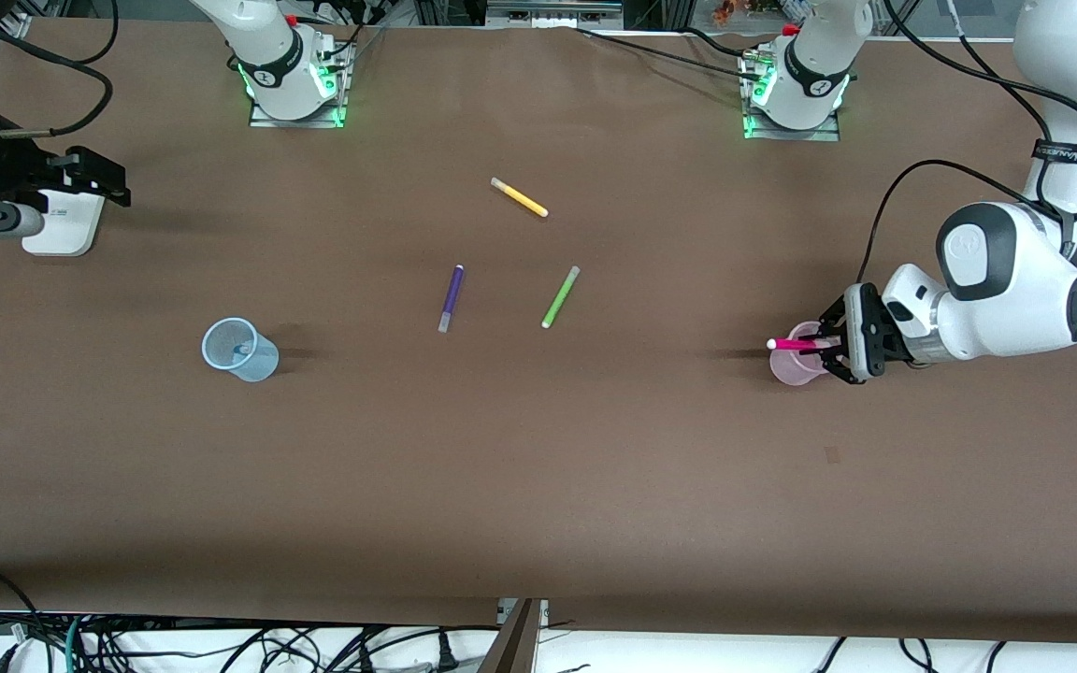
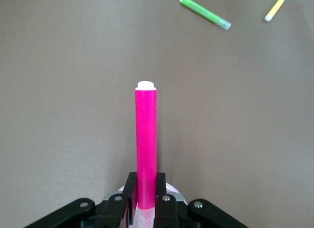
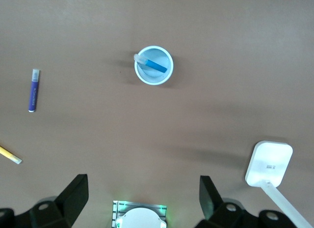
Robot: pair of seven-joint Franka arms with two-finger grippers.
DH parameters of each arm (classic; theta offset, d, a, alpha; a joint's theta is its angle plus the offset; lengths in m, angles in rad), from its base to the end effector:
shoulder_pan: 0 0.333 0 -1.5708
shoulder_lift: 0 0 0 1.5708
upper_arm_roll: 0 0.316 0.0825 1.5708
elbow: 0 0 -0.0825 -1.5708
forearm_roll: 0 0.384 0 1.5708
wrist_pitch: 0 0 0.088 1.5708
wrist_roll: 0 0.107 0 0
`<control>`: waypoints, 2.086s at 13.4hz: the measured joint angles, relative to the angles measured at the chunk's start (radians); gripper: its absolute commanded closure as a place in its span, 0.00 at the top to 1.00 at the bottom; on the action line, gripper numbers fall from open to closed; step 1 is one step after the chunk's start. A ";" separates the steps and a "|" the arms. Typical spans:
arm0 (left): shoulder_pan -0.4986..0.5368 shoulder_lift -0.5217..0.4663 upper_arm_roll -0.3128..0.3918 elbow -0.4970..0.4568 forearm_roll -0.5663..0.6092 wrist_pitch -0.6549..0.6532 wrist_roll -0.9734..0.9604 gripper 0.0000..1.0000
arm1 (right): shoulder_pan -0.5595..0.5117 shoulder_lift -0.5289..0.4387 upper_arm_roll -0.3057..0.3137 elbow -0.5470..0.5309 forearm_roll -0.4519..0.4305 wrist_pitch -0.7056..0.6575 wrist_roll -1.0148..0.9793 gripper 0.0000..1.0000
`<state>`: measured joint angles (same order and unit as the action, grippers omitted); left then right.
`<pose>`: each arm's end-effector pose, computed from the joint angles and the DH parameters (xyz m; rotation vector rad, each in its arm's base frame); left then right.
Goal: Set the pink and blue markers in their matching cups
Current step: 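Lower the pink marker into the pink cup while the right gripper withdraws, then open the left gripper and raise it away from the pink cup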
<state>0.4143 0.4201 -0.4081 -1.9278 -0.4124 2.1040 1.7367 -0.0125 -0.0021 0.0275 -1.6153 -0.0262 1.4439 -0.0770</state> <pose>0.6009 -0.0053 0.2776 1.9612 -1.7596 0.3187 0.5377 0.0050 0.5951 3.1061 0.1412 -0.2650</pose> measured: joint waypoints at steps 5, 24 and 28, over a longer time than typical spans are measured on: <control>0.088 0.057 0.000 -0.038 -0.150 0.003 0.173 0.00 | -0.003 -0.002 -0.014 -0.006 0.000 -0.009 0.009 1.00; 0.115 -0.155 -0.042 0.222 0.103 -0.259 -0.464 1.00 | -0.004 0.050 -0.024 0.058 0.000 -0.006 0.042 1.00; 0.053 -0.167 -0.052 0.450 0.258 -0.502 -1.011 1.00 | -0.004 0.050 -0.024 0.059 0.000 -0.006 0.042 1.00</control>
<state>0.4675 0.2534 -0.4597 -1.4779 -0.1549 1.6016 0.7259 -0.0162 0.0477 0.0032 -1.5561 -0.0259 1.4382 -0.0349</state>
